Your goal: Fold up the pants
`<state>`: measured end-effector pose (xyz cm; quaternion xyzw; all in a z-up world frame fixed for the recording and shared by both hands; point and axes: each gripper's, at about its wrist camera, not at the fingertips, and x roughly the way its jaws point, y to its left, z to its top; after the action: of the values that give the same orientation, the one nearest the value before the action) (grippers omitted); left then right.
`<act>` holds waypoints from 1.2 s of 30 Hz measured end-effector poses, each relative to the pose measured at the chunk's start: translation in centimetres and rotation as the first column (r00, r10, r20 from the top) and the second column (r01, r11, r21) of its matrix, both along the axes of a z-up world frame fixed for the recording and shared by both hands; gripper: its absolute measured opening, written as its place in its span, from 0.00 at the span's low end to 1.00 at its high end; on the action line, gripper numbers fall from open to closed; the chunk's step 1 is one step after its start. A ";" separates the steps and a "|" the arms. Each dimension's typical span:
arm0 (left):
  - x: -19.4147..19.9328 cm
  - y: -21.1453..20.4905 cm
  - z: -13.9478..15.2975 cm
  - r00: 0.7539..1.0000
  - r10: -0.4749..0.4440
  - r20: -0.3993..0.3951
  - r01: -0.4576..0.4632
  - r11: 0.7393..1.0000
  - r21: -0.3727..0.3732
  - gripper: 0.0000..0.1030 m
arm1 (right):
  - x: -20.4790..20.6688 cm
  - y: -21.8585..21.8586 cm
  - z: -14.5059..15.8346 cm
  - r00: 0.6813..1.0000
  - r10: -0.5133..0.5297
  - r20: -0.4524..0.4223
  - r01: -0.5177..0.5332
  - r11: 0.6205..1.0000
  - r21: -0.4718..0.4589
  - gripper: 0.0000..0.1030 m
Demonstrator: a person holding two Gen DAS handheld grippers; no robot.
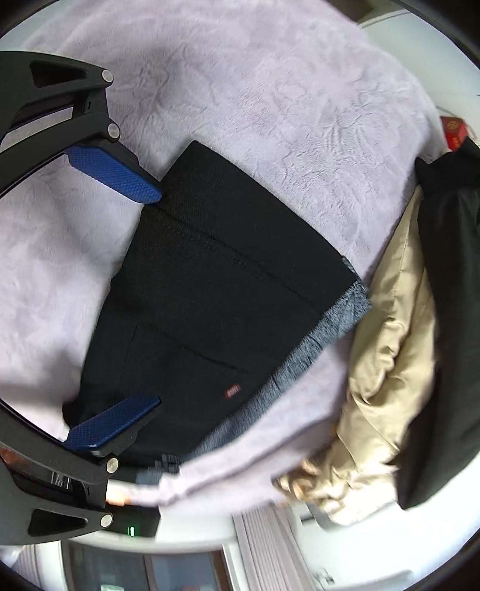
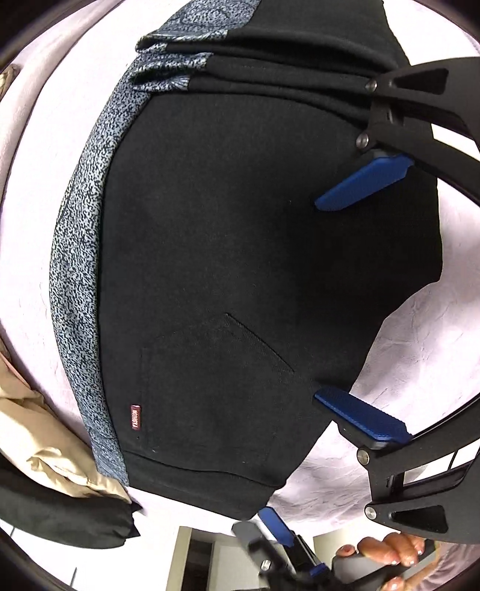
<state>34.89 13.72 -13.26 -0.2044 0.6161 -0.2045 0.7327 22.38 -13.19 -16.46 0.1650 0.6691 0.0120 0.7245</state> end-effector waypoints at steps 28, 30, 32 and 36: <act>-1.1 -4.8 1.1 0.997 -0.011 0.080 0.016 0.998 -0.062 1.00 | 1.0 2.1 -1.2 0.998 0.056 0.002 -0.056 0.998 0.011 0.99; -0.6 -5.0 -1.1 1.000 0.024 0.011 -0.024 0.999 0.026 0.85 | 1.1 2.0 -0.9 0.998 0.055 -0.001 -0.055 0.998 0.021 0.99; -0.3 -4.8 -2.6 0.998 0.050 -0.039 -0.047 0.995 0.084 0.46 | 1.3 1.5 0.2 1.000 0.029 0.000 -0.029 0.998 0.049 0.99; -1.0 -5.9 -1.1 0.997 -0.007 0.071 -0.008 0.978 0.207 0.36 | 2.8 -0.2 3.6 0.999 -0.053 0.015 0.050 0.990 0.130 0.99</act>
<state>33.85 7.79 -14.34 -0.1197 0.6074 -0.1460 0.7716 25.20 -13.38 -12.91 0.2286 0.6559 0.0381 0.7184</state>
